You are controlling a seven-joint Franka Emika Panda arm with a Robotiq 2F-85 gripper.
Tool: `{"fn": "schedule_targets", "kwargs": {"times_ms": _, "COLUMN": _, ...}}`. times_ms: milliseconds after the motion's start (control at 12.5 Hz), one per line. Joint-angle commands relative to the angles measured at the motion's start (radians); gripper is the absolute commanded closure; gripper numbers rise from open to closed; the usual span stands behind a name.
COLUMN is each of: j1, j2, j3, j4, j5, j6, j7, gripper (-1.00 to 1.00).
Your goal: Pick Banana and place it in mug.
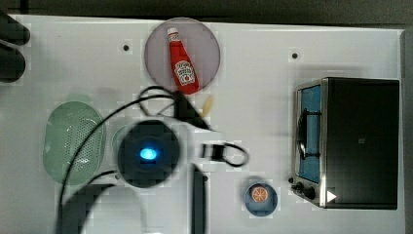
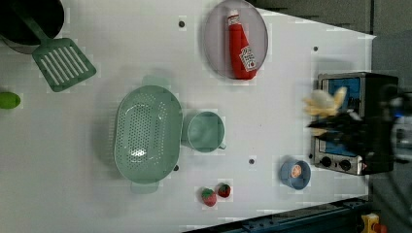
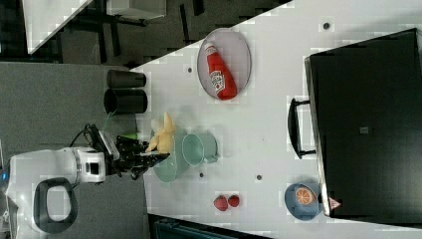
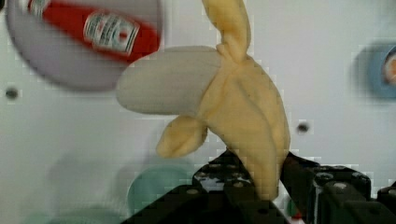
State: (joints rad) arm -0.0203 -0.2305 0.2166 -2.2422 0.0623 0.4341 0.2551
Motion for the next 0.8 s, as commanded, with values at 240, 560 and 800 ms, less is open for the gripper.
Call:
{"fn": "schedule_targets", "kwargs": {"times_ms": 240, "j1": 0.048, "j2": 0.071, "j3": 0.174, "j4": -0.009, "j5": 0.055, "j6": 0.084, "j7": 0.280, "gripper": 0.46}}
{"fn": "schedule_targets", "kwargs": {"times_ms": 560, "j1": 0.049, "j2": 0.219, "j3": 0.265, "j4": -0.019, "j5": 0.046, "j6": 0.220, "j7": 0.506, "gripper": 0.46}}
{"fn": "schedule_targets", "kwargs": {"times_ms": 800, "j1": 0.049, "j2": 0.333, "j3": 0.271, "j4": -0.019, "j5": -0.052, "j6": 0.266, "j7": 0.579, "gripper": 0.46}}
